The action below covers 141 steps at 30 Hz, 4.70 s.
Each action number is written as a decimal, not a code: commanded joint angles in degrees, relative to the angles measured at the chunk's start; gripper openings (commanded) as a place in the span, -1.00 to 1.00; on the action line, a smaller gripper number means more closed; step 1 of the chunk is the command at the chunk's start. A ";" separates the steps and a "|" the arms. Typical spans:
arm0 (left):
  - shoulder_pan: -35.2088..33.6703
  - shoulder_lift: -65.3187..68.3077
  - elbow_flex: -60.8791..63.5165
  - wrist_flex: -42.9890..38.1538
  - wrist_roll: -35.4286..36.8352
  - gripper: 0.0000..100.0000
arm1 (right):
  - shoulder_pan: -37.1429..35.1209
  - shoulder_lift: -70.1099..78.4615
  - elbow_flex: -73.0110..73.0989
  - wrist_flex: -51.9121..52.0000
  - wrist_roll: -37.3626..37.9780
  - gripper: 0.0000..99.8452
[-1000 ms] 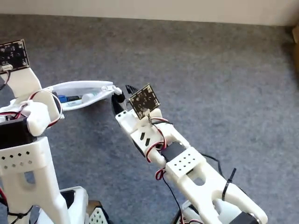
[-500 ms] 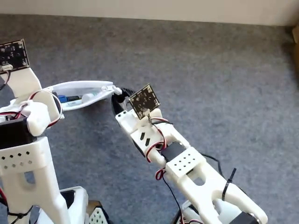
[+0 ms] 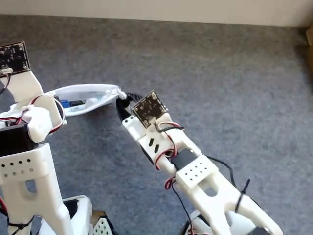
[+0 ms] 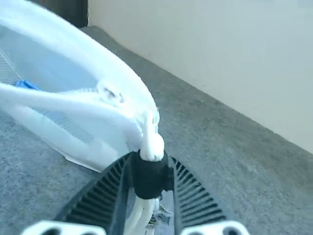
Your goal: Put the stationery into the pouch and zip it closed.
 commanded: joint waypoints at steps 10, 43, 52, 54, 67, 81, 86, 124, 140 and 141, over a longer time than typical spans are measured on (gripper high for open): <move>0.92 -1.01 -0.92 -0.97 -0.35 -0.74 | -0.22 -15.34 1.54 21.41 0.97 -0.99; 38.64 -0.48 4.44 -22.15 -18.73 -0.49 | -5.93 -55.16 17.63 49.80 0.97 -0.99; 41.19 -0.66 4.35 -23.38 -19.87 -0.49 | -5.76 -55.78 17.80 49.80 0.97 -0.99; 41.01 -0.92 4.35 -23.30 -20.04 -0.49 | -4.35 -55.87 17.80 49.80 0.97 -0.99; 33.54 -2.77 4.44 -15.03 -32.00 -0.50 | 8.66 -55.87 15.87 48.40 -2.46 -0.99; 37.93 -15.69 26.51 -23.21 -36.31 -0.49 | 13.49 -55.87 11.47 48.04 -7.65 -0.99; 41.01 -15.96 34.59 -33.85 -36.31 -0.49 | 13.49 -55.87 10.86 48.04 -7.74 -0.99; 47.43 -15.87 55.69 -69.19 -35.96 -0.62 | 4.18 -56.48 8.75 54.02 -3.34 -0.99; 47.25 -16.31 55.69 -68.92 -36.22 -0.99 | 12.70 -65.10 9.45 50.59 -4.75 -0.99; 47.16 -16.31 55.69 -68.92 -36.22 -0.99 | 13.41 -65.10 9.45 49.98 -6.07 -0.99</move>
